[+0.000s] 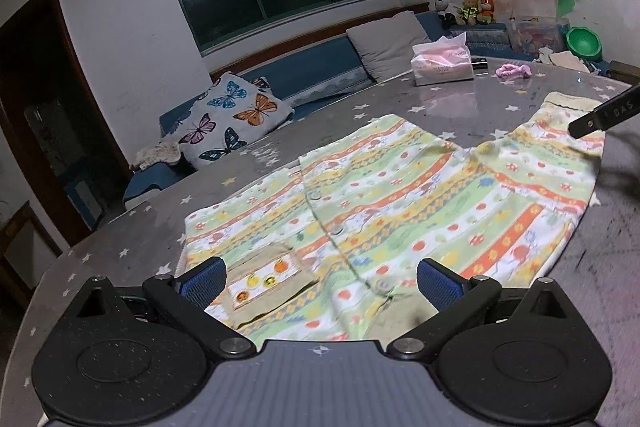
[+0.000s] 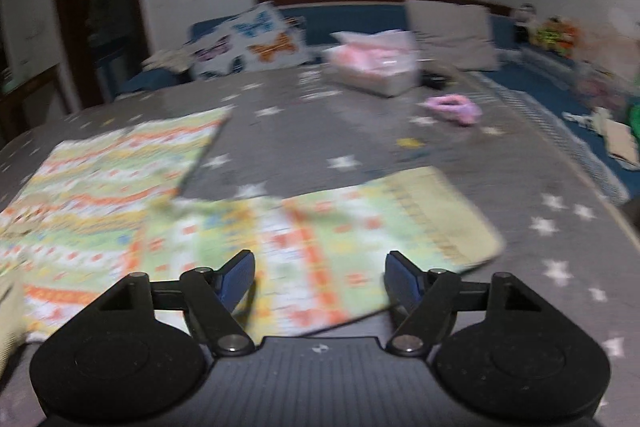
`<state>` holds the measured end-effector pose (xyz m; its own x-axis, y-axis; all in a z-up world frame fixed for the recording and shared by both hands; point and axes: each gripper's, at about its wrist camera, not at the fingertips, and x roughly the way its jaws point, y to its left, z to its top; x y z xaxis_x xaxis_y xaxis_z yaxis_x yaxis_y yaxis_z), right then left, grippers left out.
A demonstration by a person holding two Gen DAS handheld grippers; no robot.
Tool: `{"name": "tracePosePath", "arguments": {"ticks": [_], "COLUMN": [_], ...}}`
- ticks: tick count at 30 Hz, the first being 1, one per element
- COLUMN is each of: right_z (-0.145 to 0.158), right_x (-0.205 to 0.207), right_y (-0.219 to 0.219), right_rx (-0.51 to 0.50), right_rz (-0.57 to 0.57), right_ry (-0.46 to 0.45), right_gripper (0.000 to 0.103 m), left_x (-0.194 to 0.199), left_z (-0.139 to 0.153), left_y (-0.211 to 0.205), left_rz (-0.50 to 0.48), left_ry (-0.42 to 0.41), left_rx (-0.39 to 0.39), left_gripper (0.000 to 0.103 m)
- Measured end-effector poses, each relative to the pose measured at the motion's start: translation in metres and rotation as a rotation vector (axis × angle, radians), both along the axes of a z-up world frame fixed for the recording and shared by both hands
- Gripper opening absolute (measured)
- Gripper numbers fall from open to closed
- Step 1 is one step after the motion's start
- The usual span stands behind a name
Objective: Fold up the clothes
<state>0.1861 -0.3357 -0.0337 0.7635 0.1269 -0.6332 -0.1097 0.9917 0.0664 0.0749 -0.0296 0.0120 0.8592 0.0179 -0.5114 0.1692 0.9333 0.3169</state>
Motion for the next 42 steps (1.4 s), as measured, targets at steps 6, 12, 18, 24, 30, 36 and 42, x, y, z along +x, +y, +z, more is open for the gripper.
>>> {"name": "tracePosePath", "arguments": {"ticks": [6,12,18,24,30,36,42], "right_z": [-0.004,-0.012,-0.013,-0.003,0.008,0.031,0.081], "right_x": [0.008,0.018,0.019,0.012,0.006,-0.002,-0.017], "right_y": [-0.039,-0.053,-0.053,-0.055,-0.060,-0.061,-0.039], "right_rx": [-0.018,-0.014,-0.007,0.050,0.087,0.147,0.210], "right_rz": [-0.140,-0.167,-0.174,-0.175,-0.164,-0.146,-0.048], "right_ry": [-0.021,0.002,-0.005,-0.030,-0.038,-0.069,-0.152], "right_gripper": [0.060,0.046,0.015,0.006,0.006,0.005,0.005], "left_x": [0.015,0.027,0.038,0.045,0.048,0.048,0.042], "left_z": [0.001,-0.001,-0.004,-0.006,-0.013,-0.026,-0.022], "left_y": [-0.011,-0.022,-0.033,-0.051,-0.072,-0.091,-0.089], "left_rz": [0.001,-0.002,-0.001,-0.032,-0.084,-0.127,-0.130], "left_ry": [0.033,0.071,0.106,0.122,0.142,0.150,0.130], "left_rx": [-0.025,-0.040,-0.043,-0.030,-0.026,0.008,-0.010], "left_gripper": [0.103,0.103,0.103,0.103,0.103,0.103,0.103]}}
